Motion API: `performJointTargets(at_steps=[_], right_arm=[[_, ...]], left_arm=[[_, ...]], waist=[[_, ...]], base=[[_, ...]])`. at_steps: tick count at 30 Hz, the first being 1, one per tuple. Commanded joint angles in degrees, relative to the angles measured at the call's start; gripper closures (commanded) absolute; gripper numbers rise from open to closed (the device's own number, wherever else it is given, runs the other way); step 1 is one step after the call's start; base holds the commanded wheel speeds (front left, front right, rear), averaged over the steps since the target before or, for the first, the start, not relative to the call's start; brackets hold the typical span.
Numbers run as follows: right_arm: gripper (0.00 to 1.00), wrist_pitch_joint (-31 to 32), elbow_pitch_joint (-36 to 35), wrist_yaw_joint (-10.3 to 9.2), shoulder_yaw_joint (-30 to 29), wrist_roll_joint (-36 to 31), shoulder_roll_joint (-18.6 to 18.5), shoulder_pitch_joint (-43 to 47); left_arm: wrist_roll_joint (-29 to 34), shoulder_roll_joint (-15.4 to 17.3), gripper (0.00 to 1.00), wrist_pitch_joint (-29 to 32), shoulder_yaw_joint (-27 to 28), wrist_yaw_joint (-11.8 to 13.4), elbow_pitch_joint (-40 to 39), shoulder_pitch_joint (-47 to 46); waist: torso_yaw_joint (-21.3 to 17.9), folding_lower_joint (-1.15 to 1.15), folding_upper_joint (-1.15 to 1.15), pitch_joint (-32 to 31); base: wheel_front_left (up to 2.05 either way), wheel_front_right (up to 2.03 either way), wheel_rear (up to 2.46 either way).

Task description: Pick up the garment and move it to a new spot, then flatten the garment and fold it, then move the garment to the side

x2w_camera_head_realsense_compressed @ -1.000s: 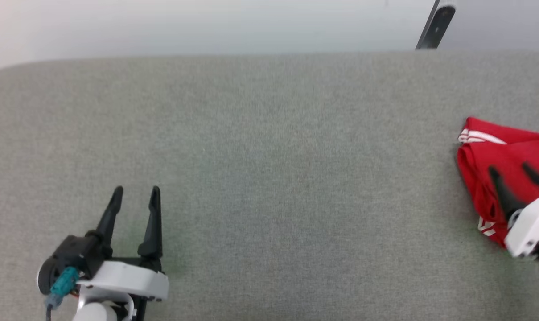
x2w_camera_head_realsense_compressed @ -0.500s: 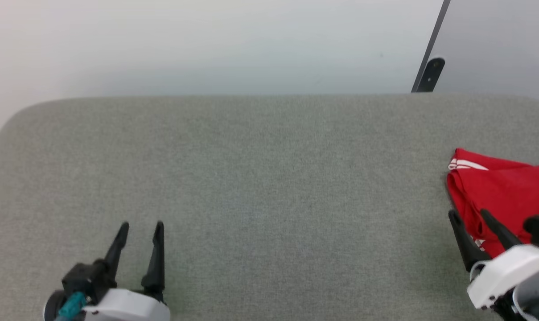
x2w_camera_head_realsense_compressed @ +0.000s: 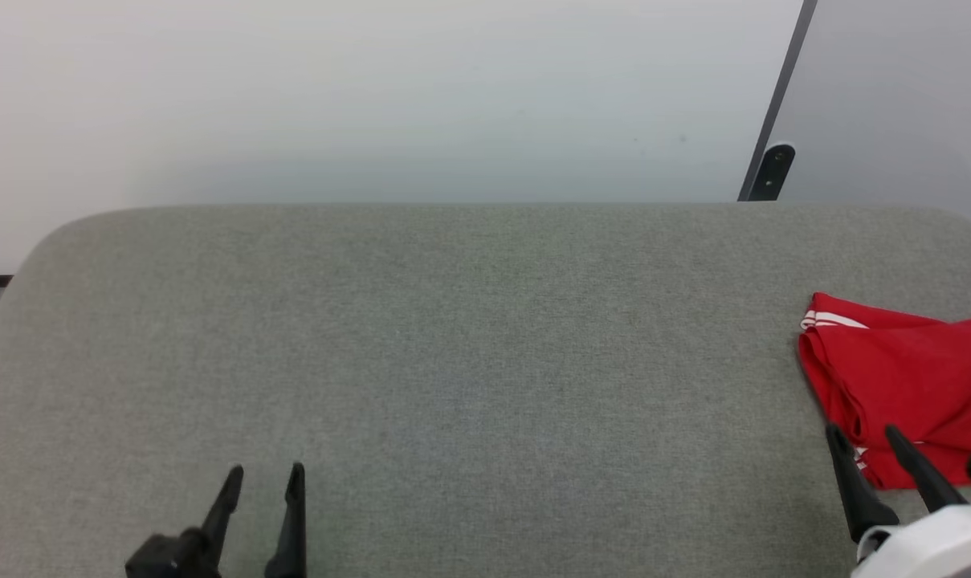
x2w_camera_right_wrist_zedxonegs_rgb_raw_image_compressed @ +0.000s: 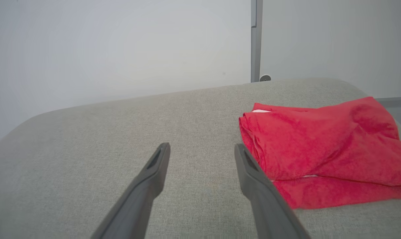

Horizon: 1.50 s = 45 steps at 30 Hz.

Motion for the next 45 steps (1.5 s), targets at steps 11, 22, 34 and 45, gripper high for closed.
performJointTargets(at_steps=[11, 22, 34, 45], right_arm=[[0.00, 1.80, -6.79, -0.06, -4.03, -0.74, 2.46, 7.29], [0.00, 3.09, -9.35, -0.06, -3.88, -1.49, 2.81, 8.62], [0.00, 3.21, -9.00, -0.06, -3.79, -1.16, 3.00, 8.52], [1.00, 3.22, -8.65, 0.00, -3.52, -1.22, 3.03, 8.06]], left_arm=[[-0.72, 0.09, 0.00, 0.99, 0.52, 2.00, -6.64, 7.46], [-1.00, 0.20, 0.00, 2.71, -0.04, 3.01, -10.60, 9.46], [-1.46, 0.68, 0.00, 2.95, -0.43, 3.26, -10.69, 8.77], [-1.43, 1.03, 1.00, 3.27, -0.93, 3.16, -9.95, 8.85]], waist=[[0.36, 0.00, 0.00, -1.45], [0.09, 0.00, 0.00, -1.26], [0.29, 0.00, 0.00, -1.22], [0.16, 0.00, 0.00, -0.85]], base=[[0.00, 0.00, 0.00], [0.00, 0.00, 0.00], [0.00, 0.00, 0.00], [0.00, 0.00, 0.00]])
